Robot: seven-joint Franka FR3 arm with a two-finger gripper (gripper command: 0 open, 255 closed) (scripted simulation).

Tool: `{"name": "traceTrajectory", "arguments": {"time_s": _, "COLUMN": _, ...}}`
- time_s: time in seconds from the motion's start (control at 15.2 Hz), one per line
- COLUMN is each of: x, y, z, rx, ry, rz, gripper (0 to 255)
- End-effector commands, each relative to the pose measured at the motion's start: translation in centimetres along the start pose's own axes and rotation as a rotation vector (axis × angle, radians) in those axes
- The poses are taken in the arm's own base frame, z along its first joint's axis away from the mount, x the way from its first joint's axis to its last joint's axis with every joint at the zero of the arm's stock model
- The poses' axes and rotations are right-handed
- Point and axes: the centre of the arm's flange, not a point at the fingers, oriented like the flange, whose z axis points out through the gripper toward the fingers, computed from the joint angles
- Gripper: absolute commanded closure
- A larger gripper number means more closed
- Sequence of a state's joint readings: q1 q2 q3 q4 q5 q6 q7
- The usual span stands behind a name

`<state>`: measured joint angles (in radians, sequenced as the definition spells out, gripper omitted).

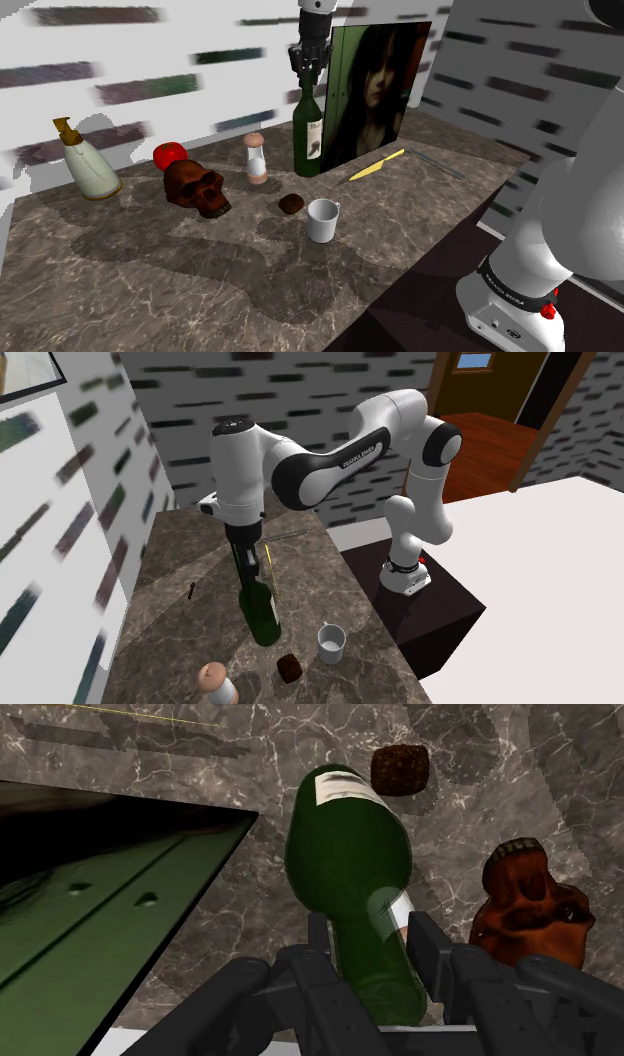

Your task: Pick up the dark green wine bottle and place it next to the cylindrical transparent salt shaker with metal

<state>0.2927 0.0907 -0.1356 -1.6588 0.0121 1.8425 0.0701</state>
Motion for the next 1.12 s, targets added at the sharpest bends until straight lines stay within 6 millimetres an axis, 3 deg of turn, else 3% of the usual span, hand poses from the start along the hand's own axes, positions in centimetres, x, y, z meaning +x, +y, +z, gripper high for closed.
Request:
{"name": "traceTrajectory", "arguments": {"time_s": 0.0, "x": 0.0, "y": 0.1, "z": 1.0, "rx": 0.0, "ry": 0.001, "rz": 0.0, "gripper": 255}}
{"name": "traceTrajectory", "arguments": {"time_s": 0.79, "x": -0.6, "y": 0.2, "z": 7.5, "rx": 0.0, "ry": 0.001, "rz": 0.0, "gripper": 255}}
{"name": "traceTrajectory", "arguments": {"time_s": 1.06, "x": -0.6, "y": 0.2, "z": 7.5, "rx": 0.0, "ry": 0.001, "rz": 0.0, "gripper": 255}}
